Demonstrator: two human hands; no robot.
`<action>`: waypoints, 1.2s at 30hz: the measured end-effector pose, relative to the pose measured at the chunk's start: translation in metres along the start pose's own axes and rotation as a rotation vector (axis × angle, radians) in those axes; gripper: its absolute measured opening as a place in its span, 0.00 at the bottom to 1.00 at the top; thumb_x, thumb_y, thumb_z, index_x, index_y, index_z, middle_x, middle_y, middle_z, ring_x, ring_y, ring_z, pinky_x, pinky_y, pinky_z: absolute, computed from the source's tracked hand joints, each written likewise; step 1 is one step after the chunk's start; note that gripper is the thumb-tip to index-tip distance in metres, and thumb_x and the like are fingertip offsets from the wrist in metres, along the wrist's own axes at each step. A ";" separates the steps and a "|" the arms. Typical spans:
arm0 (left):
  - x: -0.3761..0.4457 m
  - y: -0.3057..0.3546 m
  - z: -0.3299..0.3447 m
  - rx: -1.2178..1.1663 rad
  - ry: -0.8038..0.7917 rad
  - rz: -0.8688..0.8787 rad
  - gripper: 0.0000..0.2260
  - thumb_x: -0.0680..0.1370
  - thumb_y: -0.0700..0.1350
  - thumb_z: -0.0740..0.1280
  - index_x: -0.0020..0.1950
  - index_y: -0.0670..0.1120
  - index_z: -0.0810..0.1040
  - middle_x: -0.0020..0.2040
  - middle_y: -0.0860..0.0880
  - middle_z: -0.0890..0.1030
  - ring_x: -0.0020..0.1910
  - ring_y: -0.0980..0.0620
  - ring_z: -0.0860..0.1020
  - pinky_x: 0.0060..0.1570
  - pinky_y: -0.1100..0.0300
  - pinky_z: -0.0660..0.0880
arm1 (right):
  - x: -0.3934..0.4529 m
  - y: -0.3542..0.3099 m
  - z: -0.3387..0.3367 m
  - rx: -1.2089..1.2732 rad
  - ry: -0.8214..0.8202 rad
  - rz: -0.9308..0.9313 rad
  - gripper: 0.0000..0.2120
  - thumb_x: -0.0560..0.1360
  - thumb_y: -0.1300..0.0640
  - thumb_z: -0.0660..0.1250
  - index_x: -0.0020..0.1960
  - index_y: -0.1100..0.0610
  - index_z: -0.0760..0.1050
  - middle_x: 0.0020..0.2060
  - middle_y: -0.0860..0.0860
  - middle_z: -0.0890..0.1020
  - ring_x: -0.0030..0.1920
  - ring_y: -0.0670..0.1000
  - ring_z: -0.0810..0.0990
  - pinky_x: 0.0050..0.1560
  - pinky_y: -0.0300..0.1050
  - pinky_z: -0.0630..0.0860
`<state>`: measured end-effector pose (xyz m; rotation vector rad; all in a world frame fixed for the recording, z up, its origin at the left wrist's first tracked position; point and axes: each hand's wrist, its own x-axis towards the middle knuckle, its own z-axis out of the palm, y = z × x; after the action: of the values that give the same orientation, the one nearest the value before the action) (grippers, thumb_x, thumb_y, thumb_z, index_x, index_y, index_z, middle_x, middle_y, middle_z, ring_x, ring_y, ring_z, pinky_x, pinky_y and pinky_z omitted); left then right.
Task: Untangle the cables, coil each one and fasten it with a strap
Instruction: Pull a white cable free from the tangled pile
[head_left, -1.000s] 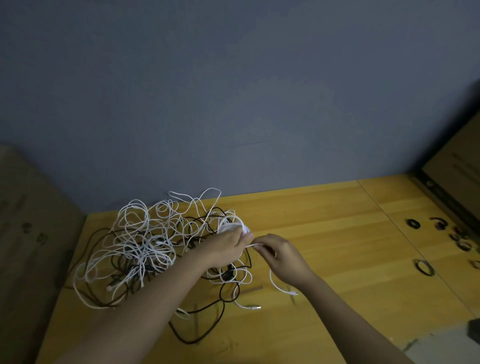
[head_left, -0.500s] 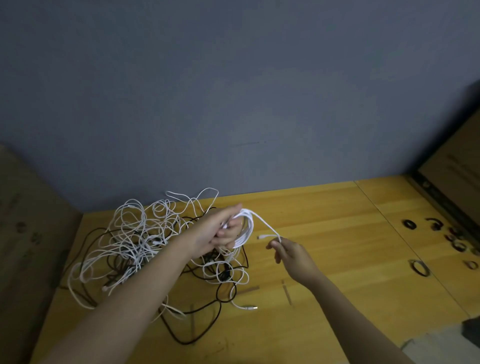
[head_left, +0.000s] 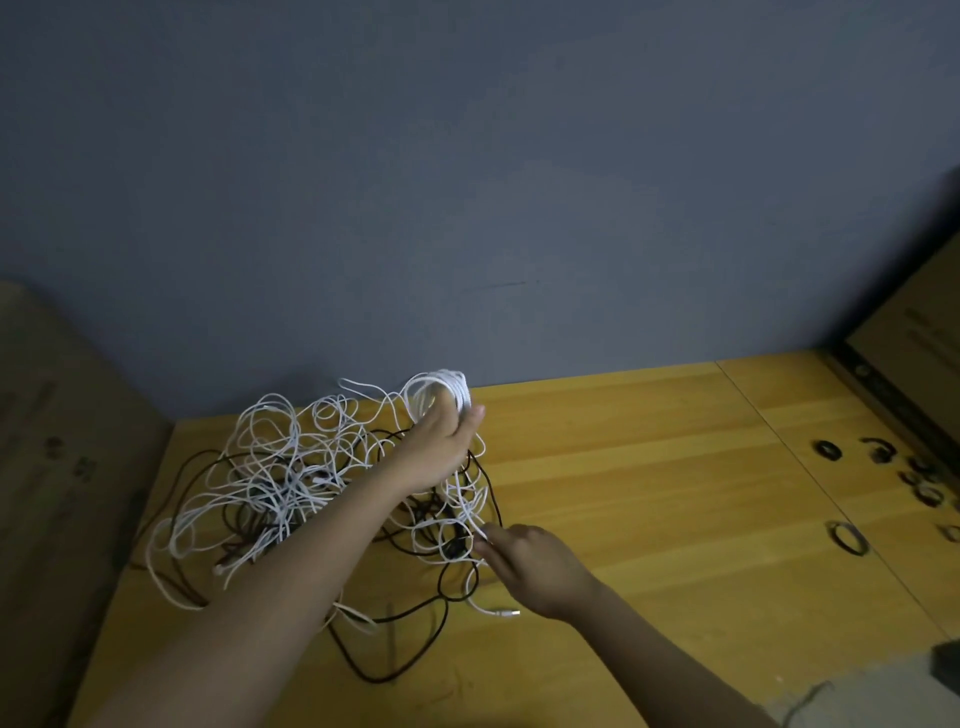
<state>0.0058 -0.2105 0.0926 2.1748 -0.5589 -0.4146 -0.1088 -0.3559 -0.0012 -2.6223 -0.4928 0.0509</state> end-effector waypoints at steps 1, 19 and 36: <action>0.000 -0.009 0.001 0.123 -0.075 -0.067 0.18 0.83 0.55 0.48 0.62 0.42 0.62 0.52 0.46 0.71 0.51 0.48 0.74 0.48 0.54 0.69 | -0.001 0.000 -0.002 -0.008 0.052 -0.048 0.20 0.83 0.44 0.47 0.53 0.57 0.72 0.35 0.56 0.77 0.34 0.56 0.72 0.35 0.45 0.59; -0.041 0.003 0.005 -0.663 -0.369 -0.048 0.20 0.78 0.56 0.56 0.29 0.48 0.67 0.22 0.52 0.60 0.20 0.55 0.57 0.29 0.62 0.67 | 0.019 0.016 -0.054 0.672 0.369 0.273 0.08 0.80 0.60 0.62 0.49 0.51 0.78 0.37 0.46 0.79 0.38 0.42 0.76 0.43 0.37 0.73; -0.031 0.007 0.014 -0.466 0.141 -0.294 0.24 0.80 0.62 0.54 0.31 0.48 0.63 0.23 0.53 0.62 0.26 0.53 0.62 0.35 0.57 0.61 | 0.036 -0.045 -0.050 1.068 0.275 0.350 0.14 0.81 0.55 0.61 0.66 0.48 0.66 0.50 0.46 0.80 0.50 0.42 0.81 0.44 0.36 0.76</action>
<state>-0.0291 -0.2073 0.0933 1.8141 -0.0490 -0.4878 -0.0839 -0.3278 0.0656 -1.5912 0.1060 0.0464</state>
